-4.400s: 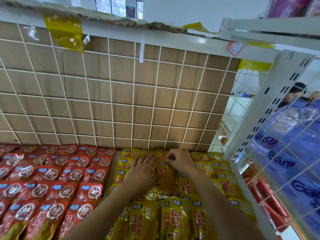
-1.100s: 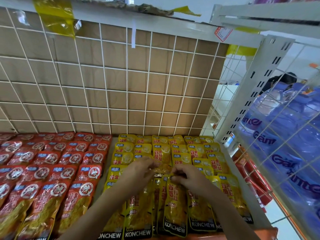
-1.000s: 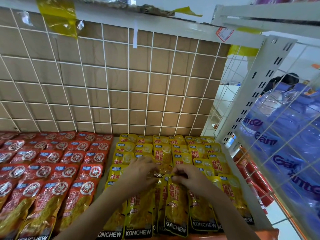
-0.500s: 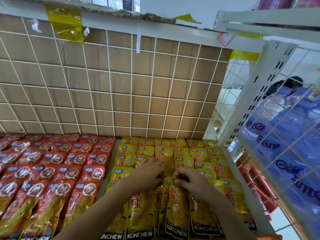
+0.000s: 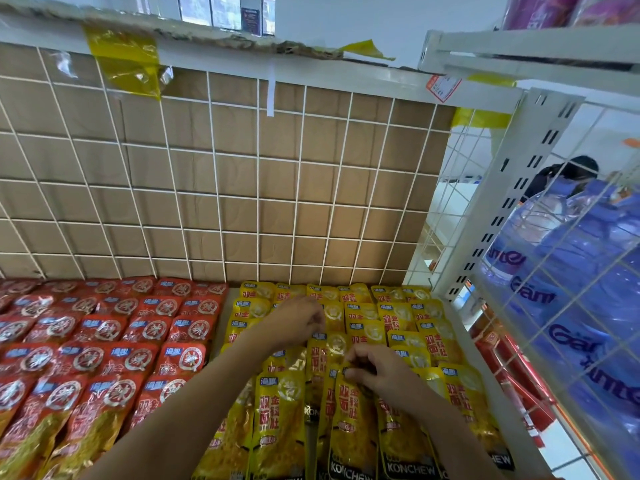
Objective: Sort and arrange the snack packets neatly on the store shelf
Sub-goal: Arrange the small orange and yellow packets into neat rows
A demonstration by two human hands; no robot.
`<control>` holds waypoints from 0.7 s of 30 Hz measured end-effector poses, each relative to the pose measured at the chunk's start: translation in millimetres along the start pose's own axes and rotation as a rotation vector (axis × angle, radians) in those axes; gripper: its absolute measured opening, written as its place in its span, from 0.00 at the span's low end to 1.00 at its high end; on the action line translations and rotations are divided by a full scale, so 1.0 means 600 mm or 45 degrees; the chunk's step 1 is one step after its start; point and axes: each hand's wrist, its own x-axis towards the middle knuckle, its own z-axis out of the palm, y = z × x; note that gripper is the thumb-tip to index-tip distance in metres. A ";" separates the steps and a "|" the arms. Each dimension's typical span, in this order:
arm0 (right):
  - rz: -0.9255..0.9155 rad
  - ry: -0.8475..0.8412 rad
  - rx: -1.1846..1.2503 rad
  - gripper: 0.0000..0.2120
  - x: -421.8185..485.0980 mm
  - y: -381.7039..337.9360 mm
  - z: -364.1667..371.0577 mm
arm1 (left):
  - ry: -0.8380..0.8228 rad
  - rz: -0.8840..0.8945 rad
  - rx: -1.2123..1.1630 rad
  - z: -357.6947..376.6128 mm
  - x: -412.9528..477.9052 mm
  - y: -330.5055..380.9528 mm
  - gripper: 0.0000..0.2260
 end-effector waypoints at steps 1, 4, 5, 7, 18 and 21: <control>0.001 0.000 0.002 0.12 0.000 -0.001 0.000 | 0.019 -0.007 -0.016 0.001 0.002 -0.004 0.06; -0.007 0.003 0.007 0.13 -0.001 -0.004 -0.001 | 0.052 -0.020 -0.078 0.005 0.008 -0.016 0.06; -0.010 0.004 0.007 0.13 -0.001 -0.005 -0.001 | 0.052 -0.022 -0.096 0.005 0.009 -0.017 0.06; -0.010 0.004 -0.007 0.13 -0.002 -0.006 -0.001 | 0.056 -0.043 -0.138 0.005 0.011 -0.018 0.06; 0.046 0.008 -0.028 0.13 -0.002 -0.005 0.002 | 0.113 -0.217 -0.377 -0.006 0.016 -0.028 0.10; 0.053 0.002 -0.039 0.13 -0.002 -0.004 0.003 | 0.018 -0.211 -0.335 -0.013 0.010 -0.036 0.09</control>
